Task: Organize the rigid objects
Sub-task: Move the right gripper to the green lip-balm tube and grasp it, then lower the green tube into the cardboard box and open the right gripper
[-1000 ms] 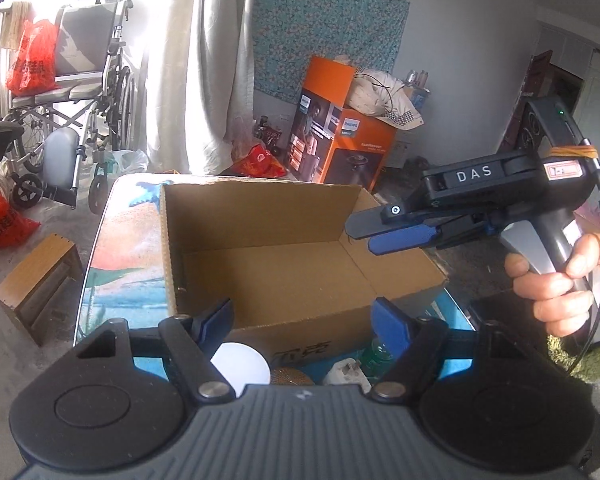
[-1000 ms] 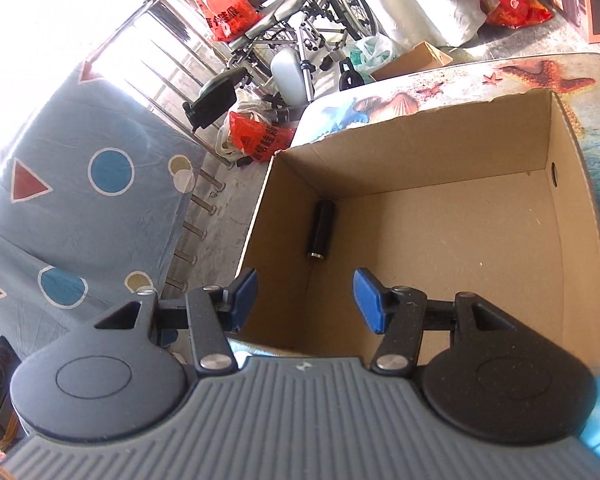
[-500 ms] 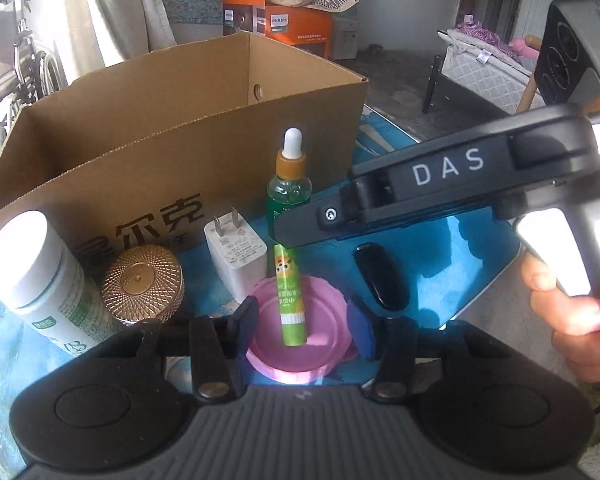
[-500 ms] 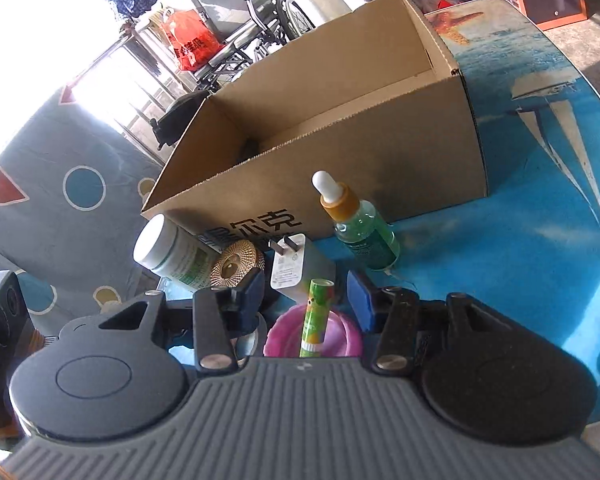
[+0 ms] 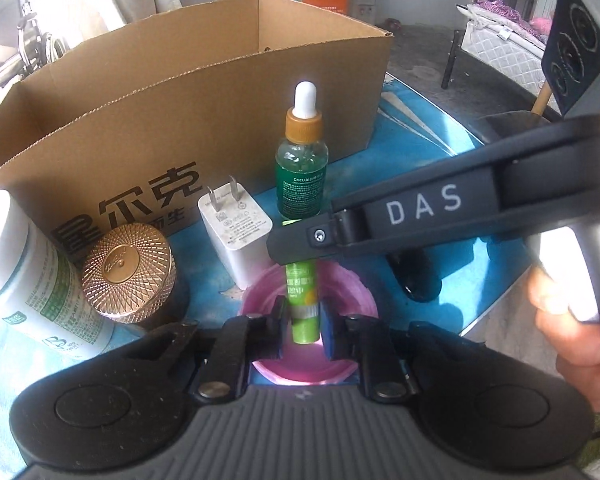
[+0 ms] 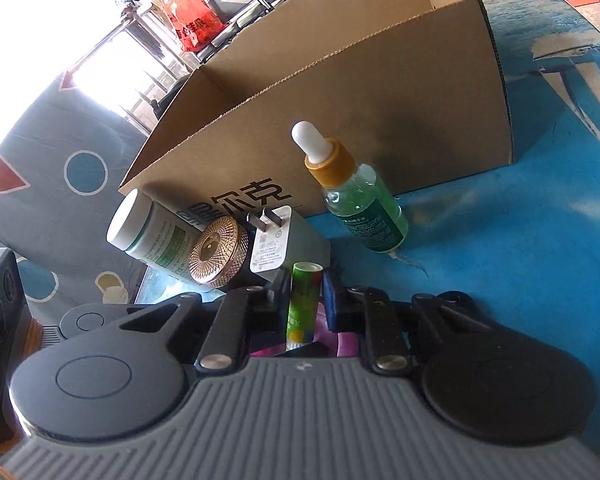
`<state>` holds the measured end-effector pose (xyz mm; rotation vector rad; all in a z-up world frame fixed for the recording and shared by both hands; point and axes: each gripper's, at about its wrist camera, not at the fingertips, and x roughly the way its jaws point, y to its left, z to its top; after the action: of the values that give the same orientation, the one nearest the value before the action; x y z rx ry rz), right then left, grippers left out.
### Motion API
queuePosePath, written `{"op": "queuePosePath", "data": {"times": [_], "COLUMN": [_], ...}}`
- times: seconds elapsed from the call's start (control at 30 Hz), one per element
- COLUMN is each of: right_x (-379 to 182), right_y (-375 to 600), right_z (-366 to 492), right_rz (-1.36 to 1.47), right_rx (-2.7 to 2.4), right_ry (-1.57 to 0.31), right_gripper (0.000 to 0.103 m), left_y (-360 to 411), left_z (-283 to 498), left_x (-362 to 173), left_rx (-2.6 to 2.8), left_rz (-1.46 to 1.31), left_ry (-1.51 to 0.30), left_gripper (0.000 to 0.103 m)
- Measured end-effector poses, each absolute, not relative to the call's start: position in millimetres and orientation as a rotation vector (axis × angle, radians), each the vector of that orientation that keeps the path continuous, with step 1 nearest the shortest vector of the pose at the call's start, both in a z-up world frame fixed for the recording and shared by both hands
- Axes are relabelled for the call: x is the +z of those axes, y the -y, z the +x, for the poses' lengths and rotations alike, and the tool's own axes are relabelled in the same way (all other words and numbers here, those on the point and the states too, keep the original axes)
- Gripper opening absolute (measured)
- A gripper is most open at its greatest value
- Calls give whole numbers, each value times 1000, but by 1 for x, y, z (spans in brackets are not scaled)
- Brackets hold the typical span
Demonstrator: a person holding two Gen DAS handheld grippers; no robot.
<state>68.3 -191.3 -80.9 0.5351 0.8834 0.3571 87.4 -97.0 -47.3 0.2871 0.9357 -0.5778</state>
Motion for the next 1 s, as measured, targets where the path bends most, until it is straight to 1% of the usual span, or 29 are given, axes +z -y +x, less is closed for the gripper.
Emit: {"op": "queuePosePath", "data": {"times": [0.33,0.47,0.63,0.77,0.83,0.93,1.0], "right_x": [-46,-21,26,61,75,91,97], "right_y": [183,175,164,160,157,150,144], "right_z": [40,27,25,43,61,105,141], "right_rz": [450,395,308,272,256,255,280], "right_rx": [335,352,419,484,517,566,588], "right_ry": [-805,-729,-605,-537,-538,-600,-679], "right_gripper": [14,14,14,14,14,14,14], "left_y": [84,75,65,52,48,39,31], "left_z": [61,44,39,59,75,109,133], "left_x": [-28,-3,40,74,87,95,95], "left_rx": [-591,-564,-517,-497,-479,-442,-416], "left_rz": [247,254,224,168,155,120,95], "left_ry": [-853,-767,-663,-628,-644,-701,-739], "left_gripper": [16,16,17,17,17,18,18]}}
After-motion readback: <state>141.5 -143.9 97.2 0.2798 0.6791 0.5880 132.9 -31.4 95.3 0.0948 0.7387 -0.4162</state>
